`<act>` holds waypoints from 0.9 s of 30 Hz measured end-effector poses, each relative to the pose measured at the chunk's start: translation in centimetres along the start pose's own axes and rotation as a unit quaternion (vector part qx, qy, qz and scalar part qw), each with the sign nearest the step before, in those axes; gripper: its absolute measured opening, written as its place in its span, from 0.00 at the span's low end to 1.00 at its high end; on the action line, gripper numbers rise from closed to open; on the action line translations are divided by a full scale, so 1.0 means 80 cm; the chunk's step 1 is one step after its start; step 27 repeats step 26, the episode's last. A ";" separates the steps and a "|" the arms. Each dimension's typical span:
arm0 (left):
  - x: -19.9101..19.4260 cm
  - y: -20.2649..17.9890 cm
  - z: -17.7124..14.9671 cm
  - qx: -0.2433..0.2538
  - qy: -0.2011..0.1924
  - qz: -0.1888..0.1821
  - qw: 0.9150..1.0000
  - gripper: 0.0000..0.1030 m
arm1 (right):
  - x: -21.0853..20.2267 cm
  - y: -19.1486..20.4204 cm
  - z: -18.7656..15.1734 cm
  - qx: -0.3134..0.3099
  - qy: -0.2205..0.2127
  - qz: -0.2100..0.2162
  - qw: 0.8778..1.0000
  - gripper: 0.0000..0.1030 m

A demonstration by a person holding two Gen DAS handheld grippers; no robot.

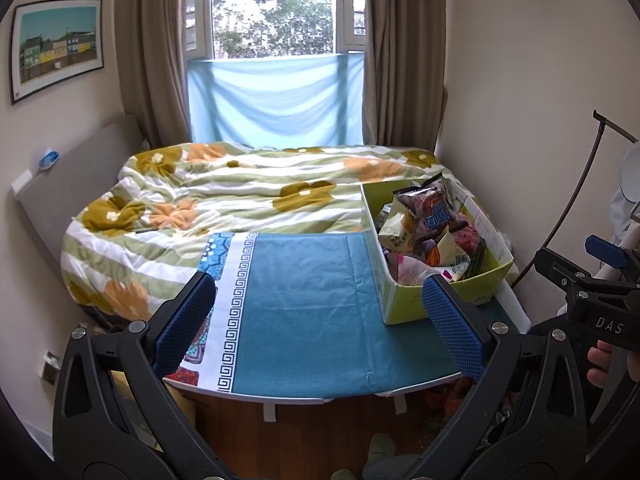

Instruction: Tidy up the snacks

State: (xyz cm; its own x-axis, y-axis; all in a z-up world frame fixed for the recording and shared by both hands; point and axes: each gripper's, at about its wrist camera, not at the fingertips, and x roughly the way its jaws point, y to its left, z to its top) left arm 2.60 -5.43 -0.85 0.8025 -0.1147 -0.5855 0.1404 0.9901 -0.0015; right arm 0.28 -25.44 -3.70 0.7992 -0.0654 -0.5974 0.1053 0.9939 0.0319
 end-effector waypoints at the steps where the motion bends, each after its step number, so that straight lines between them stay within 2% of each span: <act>1: 0.001 0.000 0.000 0.000 0.000 -0.001 1.000 1.00 | 0.001 0.000 0.000 0.000 0.000 0.000 1.000 0.99; 27: 0.003 0.004 0.000 -0.010 -0.009 -0.005 1.000 1.00 | 0.012 0.001 0.005 0.001 0.001 0.003 1.000 0.99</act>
